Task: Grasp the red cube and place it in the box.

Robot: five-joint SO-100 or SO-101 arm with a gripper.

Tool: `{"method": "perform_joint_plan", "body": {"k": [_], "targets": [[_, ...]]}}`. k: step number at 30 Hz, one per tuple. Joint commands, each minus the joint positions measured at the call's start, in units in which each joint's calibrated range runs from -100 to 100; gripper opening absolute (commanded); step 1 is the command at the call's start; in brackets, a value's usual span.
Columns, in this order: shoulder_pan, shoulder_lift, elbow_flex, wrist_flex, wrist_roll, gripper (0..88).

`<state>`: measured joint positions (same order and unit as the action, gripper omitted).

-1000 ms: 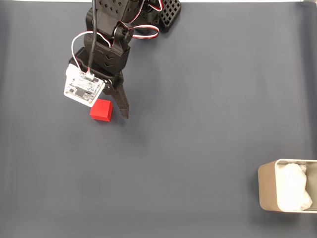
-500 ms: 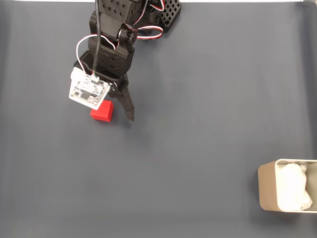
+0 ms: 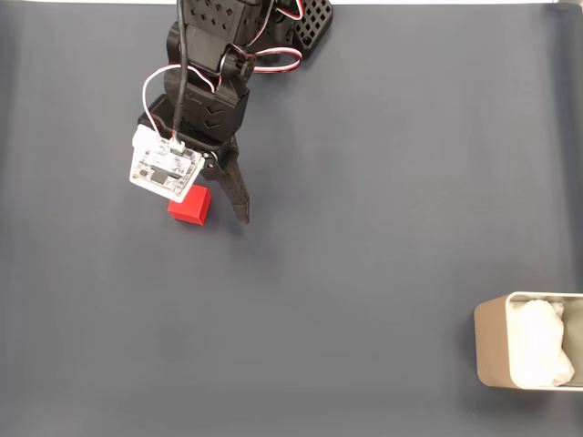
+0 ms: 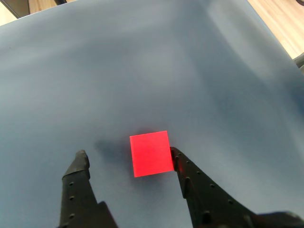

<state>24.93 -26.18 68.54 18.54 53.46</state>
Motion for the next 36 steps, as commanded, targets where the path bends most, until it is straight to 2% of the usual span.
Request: {"method": "perform_joint_plan", "body": {"k": [1,7,26,32,36], "targets": [[-0.35,-1.98,-1.84,-0.59,-0.39,38.9],[0.0,-1.89,-1.66,-0.59,0.1,33.3],[0.0,-1.98,-2.29,2.86,5.13,0.8],[-0.49,-3.19,-2.57,3.92,5.57,0.0],[-1.99,-5.53,-6.58,10.64,4.98,0.0]]}}
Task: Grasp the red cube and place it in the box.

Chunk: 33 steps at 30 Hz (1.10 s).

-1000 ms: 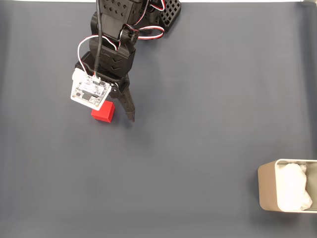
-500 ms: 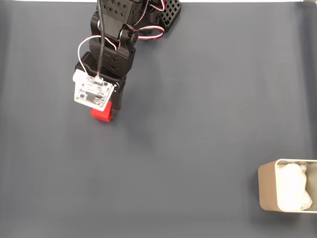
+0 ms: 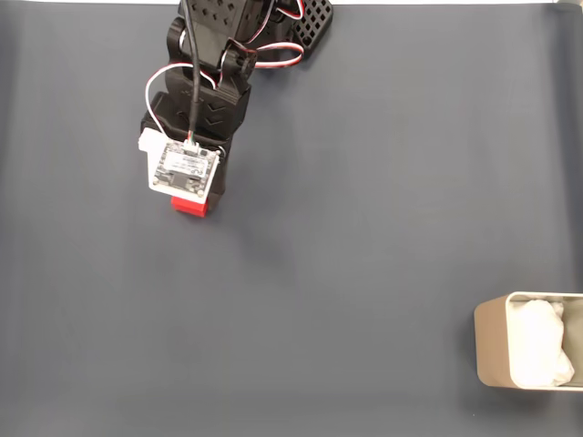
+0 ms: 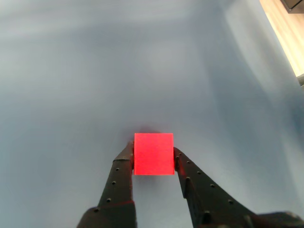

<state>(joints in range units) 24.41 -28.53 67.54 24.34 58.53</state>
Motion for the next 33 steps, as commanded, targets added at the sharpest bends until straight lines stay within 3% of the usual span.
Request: {"method": "perform_joint_plan", "body": {"k": [1,8,16,33], "targets": [[-2.11,-3.79,-7.32,7.13,-0.54,0.0],[-10.27,-7.26,-25.39,26.48,-5.27,0.0],[-19.86,-6.74,-42.54,36.07,-8.45,0.0],[-39.04,0.11,-60.97,37.62,-7.13,0.0]]}}
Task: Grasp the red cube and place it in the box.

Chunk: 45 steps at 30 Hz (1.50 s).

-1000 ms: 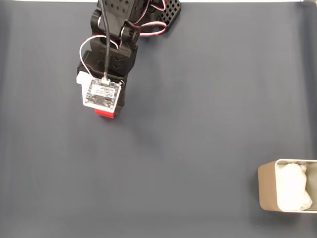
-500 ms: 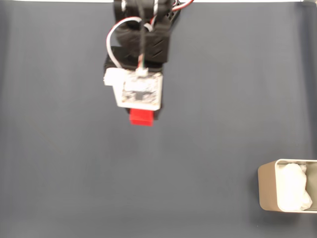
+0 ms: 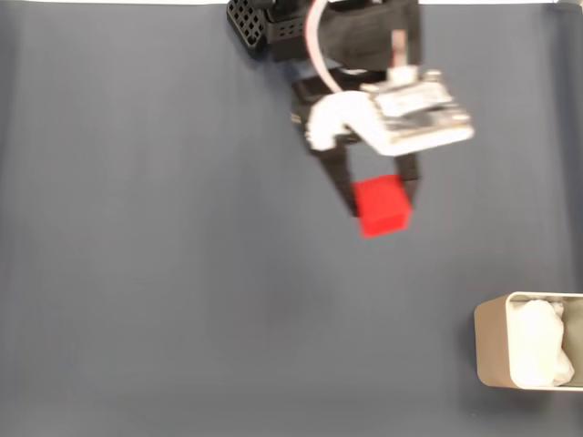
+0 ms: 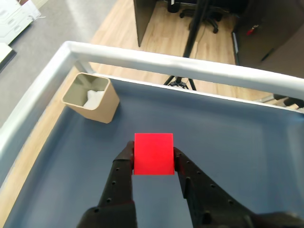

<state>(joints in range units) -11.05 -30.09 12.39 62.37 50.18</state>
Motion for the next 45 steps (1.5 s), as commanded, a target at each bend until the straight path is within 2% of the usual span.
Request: {"method": "perform_joint_plan", "body": {"k": [1,15,32,45], "targets": [[-4.5,2.71,-6.64,-0.9,1.37,0.0],[-12.38,20.47,-22.24,-5.9,1.81,0.0],[-13.09,46.73,-50.62,-10.49,2.25,0.0],[-14.37,59.9,-62.39,-11.47,2.05,0.0]]}}
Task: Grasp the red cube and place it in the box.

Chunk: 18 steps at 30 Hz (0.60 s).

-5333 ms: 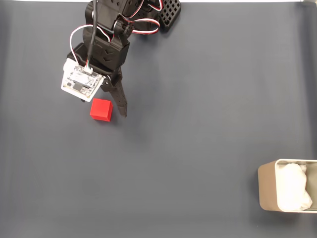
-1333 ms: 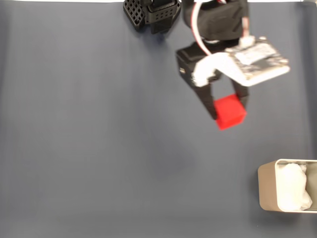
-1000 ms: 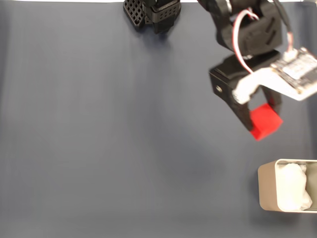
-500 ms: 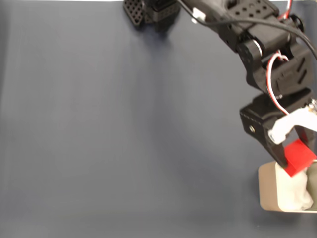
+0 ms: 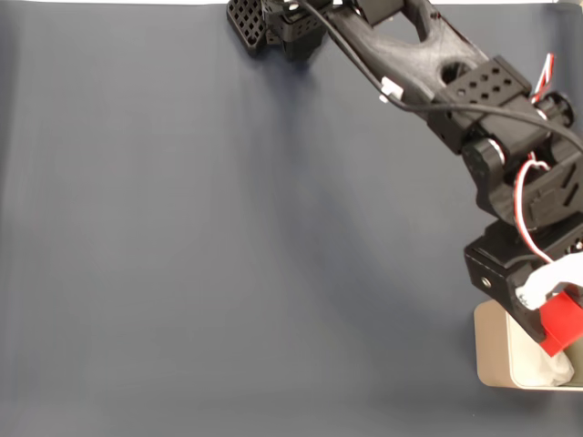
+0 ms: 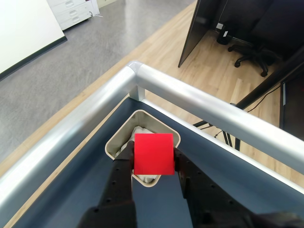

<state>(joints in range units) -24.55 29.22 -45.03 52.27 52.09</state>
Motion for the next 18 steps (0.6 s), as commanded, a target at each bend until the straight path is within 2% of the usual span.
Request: {"method": "perform_joint_plan", "body": {"k": [1,18], "targets": [[-0.94,1.28,-5.34,-1.61,0.1,0.0],[-1.16,6.57,-8.8,-3.41,-0.88,2.0]]}}
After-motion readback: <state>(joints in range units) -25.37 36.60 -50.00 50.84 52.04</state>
